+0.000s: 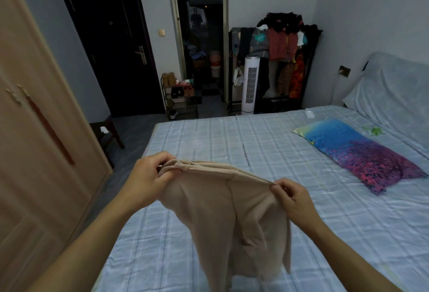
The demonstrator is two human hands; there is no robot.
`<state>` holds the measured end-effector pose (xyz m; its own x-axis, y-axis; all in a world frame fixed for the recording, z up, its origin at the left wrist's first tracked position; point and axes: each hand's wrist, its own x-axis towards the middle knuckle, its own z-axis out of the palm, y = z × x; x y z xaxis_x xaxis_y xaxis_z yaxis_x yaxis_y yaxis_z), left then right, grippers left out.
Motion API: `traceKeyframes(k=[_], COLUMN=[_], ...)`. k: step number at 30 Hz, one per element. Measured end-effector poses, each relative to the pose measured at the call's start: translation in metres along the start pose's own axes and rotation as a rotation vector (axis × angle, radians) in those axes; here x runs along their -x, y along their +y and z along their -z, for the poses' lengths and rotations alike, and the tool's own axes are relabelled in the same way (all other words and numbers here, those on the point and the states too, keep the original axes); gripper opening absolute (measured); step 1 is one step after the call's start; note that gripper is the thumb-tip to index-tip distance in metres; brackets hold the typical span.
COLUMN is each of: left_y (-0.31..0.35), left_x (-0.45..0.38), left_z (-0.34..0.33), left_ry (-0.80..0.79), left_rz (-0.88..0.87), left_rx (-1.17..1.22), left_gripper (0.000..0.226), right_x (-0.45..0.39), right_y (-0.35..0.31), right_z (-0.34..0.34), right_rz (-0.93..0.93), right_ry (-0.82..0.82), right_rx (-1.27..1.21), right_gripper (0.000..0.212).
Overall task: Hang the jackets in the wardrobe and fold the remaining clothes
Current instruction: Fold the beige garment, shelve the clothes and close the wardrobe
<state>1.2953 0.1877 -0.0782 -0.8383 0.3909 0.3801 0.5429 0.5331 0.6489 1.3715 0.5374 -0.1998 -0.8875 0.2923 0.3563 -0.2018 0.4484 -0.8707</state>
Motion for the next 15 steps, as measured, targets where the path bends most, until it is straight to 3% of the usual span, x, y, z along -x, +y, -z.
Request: traceKeyframes(k=[5, 9, 15], left_y=[-0.018, -0.033, -0.058], left_x=[-0.016, -0.038, -0.080], left_z=[-0.013, -0.023, -0.044], left_ry=[-0.012, -0.009, -0.017], left_rz=[0.012, 0.042, 0.089], left_rx=[0.054, 0.091, 0.081], left_gripper=[0.009, 0.010, 0.010], right_x=[-0.021, -0.035, -0.062], right_y=[0.008, 0.019, 0.071], right_z=[0.006, 0.013, 0.004], right_rz=[0.016, 0.025, 0.125], right_ry=[-0.035, -0.183, -0.408], right_rx=[0.049, 0.090, 0.285], right_gripper=[0.021, 0.012, 0.027])
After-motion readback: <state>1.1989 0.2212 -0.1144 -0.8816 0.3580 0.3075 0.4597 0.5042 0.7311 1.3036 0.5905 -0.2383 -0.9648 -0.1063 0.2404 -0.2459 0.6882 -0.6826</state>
